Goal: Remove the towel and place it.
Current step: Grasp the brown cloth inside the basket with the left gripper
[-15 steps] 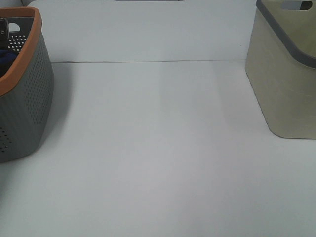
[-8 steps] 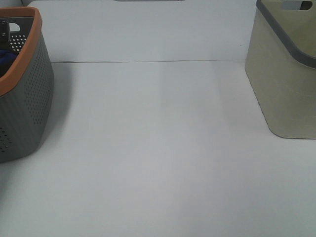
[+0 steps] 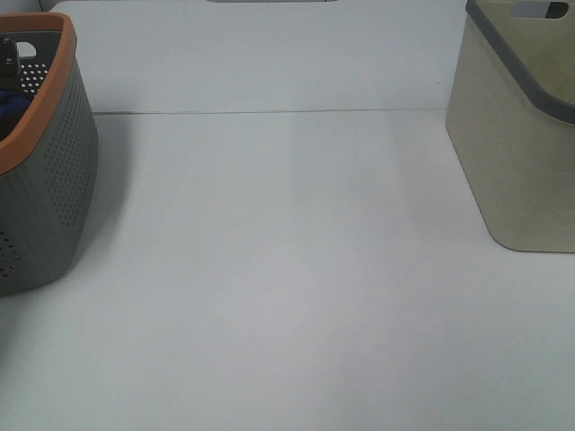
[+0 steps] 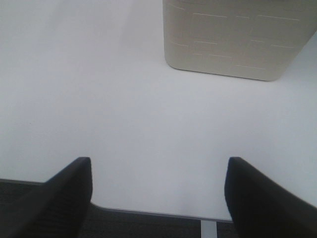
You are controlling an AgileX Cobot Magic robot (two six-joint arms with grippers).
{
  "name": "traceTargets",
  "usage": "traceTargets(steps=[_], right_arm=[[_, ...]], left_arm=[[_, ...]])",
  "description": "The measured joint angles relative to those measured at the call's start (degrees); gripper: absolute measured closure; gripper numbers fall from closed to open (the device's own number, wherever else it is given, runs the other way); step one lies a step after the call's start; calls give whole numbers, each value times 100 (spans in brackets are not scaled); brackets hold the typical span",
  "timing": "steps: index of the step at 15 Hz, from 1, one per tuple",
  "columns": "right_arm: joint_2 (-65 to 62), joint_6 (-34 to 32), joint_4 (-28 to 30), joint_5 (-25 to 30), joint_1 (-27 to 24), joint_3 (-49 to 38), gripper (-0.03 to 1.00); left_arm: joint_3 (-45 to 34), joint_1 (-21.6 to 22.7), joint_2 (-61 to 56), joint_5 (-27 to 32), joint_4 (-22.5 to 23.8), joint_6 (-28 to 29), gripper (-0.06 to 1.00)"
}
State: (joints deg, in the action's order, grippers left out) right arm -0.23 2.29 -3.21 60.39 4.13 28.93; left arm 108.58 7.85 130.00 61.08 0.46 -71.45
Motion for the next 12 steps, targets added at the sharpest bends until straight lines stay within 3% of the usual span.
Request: traceTargets(steps=[4, 8, 12], right_arm=[[0, 0, 0, 0, 0, 0, 22], [0, 0, 0, 0, 0, -6, 22], [0, 0, 0, 0, 0, -6, 22]], left_arm=[[52, -86, -11, -46, -46, 264, 94], [756, -103, -579, 751, -46, 355, 94], [1203, -103, -1639, 808, -544, 1186, 94]])
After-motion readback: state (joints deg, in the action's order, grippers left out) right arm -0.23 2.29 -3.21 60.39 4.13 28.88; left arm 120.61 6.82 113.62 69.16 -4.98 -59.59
